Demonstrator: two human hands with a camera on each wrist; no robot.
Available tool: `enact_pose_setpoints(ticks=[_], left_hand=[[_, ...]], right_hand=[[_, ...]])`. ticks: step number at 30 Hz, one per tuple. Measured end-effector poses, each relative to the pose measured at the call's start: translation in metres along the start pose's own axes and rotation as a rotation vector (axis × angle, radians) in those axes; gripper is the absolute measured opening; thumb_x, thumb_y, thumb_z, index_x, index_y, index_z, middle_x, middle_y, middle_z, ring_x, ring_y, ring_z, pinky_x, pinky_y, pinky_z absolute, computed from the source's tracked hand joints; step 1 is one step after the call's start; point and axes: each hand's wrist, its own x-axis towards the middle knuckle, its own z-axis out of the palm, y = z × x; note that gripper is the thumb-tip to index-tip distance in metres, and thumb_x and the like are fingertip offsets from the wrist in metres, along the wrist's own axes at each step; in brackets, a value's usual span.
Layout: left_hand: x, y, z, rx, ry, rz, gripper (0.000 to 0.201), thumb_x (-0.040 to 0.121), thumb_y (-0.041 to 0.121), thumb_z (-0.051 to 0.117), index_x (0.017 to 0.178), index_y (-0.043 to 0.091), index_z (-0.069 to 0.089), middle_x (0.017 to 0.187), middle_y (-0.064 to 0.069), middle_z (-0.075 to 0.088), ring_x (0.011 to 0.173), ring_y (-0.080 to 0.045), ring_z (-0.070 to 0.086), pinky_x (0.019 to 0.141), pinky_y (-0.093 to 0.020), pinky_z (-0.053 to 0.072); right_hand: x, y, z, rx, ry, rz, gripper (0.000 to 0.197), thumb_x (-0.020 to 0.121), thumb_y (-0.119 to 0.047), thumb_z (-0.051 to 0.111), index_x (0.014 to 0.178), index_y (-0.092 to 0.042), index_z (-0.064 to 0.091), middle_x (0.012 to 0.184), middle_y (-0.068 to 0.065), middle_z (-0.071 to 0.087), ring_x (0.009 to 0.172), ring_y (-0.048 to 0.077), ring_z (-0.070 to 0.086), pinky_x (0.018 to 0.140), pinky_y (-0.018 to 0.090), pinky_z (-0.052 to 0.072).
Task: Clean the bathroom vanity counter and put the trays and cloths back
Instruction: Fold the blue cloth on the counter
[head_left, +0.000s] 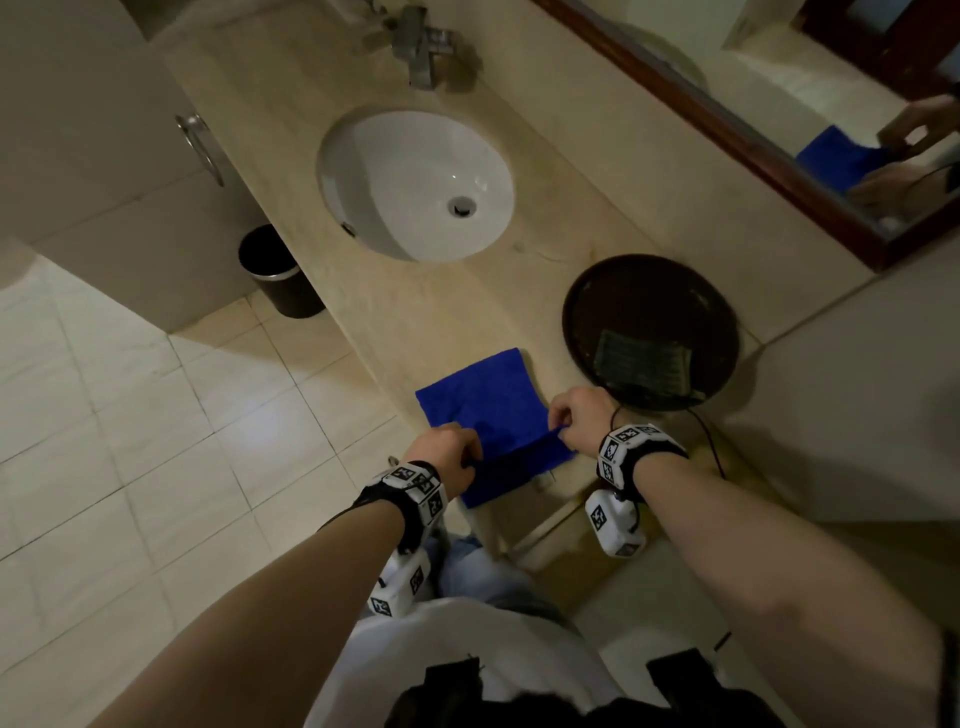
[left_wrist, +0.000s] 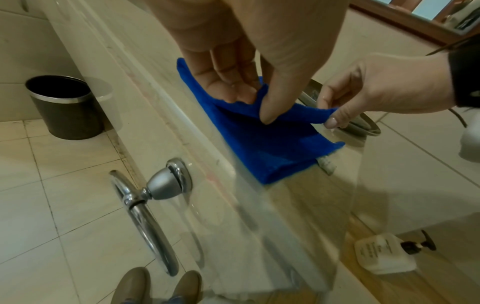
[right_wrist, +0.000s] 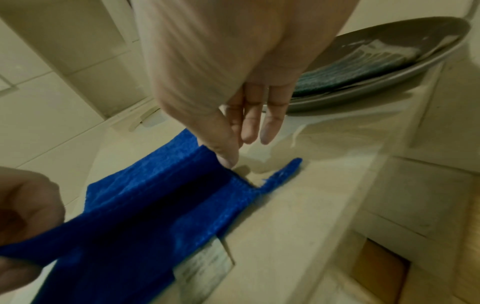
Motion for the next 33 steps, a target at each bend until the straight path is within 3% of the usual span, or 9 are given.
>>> enact_pose_setpoints(ticks=[6,11,16,19,21,25,28,30,33], left_hand=[[-0.009,0.004,0.009,0.043,-0.065,-0.007,0.021,0.085,0.028,0.062,0.106,0.028,0.062,0.109,0.004,0.058,0.1,-0.018,0.055,0.08,-0.028,0.047],[-0.008,-0.003,-0.001,0.05,-0.09,-0.069,0.026,0.085,0.053,0.057,0.094,0.03,0.066,0.088,0.009,0.063,0.084,-0.012,0.058,0.074,-0.03,0.054],[0.013,-0.028,-0.031,-0.044,0.169,-0.17,0.021,0.092,0.033,0.052,0.11,0.023,0.057,0.11,0.001,0.053,0.101,-0.021,0.056,0.084,-0.035,0.05],[0.032,-0.042,-0.046,-0.06,0.18,-0.256,0.036,0.093,0.031,0.052,0.128,0.021,0.049,0.125,-0.001,0.047,0.113,-0.023,0.052,0.091,-0.037,0.048],[0.044,-0.05,-0.051,-0.056,0.126,-0.291,0.039,0.093,0.031,0.052,0.13,0.02,0.047,0.126,-0.002,0.046,0.114,-0.024,0.052,0.092,-0.039,0.048],[0.064,-0.06,-0.054,0.012,-0.045,-0.256,0.03,0.093,0.034,0.054,0.117,0.017,0.052,0.117,-0.005,0.053,0.106,-0.026,0.054,0.089,-0.039,0.048],[0.083,-0.069,-0.066,0.043,-0.18,-0.218,0.028,0.089,0.033,0.059,0.112,0.016,0.055,0.115,-0.008,0.059,0.105,-0.028,0.057,0.086,-0.038,0.05],[0.101,-0.078,-0.081,0.027,-0.189,-0.197,0.028,0.088,0.031,0.059,0.111,0.015,0.055,0.115,-0.009,0.06,0.104,-0.03,0.057,0.086,-0.037,0.05],[0.129,-0.095,-0.112,-0.046,-0.088,-0.226,0.026,0.09,0.027,0.059,0.111,0.013,0.055,0.114,-0.011,0.059,0.104,-0.031,0.056,0.084,-0.036,0.047]], right_hand=[[-0.01,0.0,0.003,-0.033,-0.109,-0.012,0.025,0.077,0.002,0.06,0.076,-0.021,0.07,0.081,-0.007,0.062,0.072,0.006,0.056,0.062,0.019,0.046],[0.005,-0.003,-0.005,-0.018,-0.078,0.063,0.017,0.08,-0.014,0.058,0.069,-0.02,0.07,0.073,-0.002,0.066,0.071,0.013,0.062,0.066,0.03,0.056],[0.043,-0.02,-0.021,-0.059,0.058,0.057,0.014,0.09,-0.021,0.051,0.094,-0.019,0.064,0.087,0.002,0.065,0.075,0.018,0.06,0.069,0.033,0.053],[0.071,-0.033,-0.024,-0.063,0.104,-0.009,0.024,0.092,-0.023,0.053,0.116,-0.02,0.056,0.106,0.002,0.057,0.09,0.02,0.055,0.074,0.031,0.047],[0.089,-0.042,-0.021,-0.059,0.09,-0.025,0.032,0.091,-0.025,0.056,0.122,-0.023,0.052,0.111,0.001,0.051,0.093,0.019,0.054,0.078,0.033,0.049],[0.124,-0.052,-0.017,-0.177,-0.052,-0.076,0.016,0.087,-0.024,0.061,0.102,-0.021,0.057,0.105,0.002,0.051,0.092,0.022,0.056,0.083,0.038,0.05],[0.145,-0.056,-0.03,-0.34,-0.179,-0.107,0.01,0.089,-0.028,0.059,0.096,-0.021,0.061,0.098,-0.001,0.061,0.088,0.019,0.059,0.075,0.031,0.049],[0.162,-0.057,-0.042,-0.334,-0.191,-0.091,0.009,0.09,-0.032,0.058,0.094,-0.023,0.06,0.093,-0.003,0.063,0.084,0.018,0.059,0.072,0.03,0.048],[0.193,-0.062,-0.057,-0.24,-0.125,-0.047,0.01,0.089,-0.036,0.057,0.085,-0.027,0.053,0.085,-0.002,0.062,0.077,0.02,0.058,0.076,0.037,0.051]])
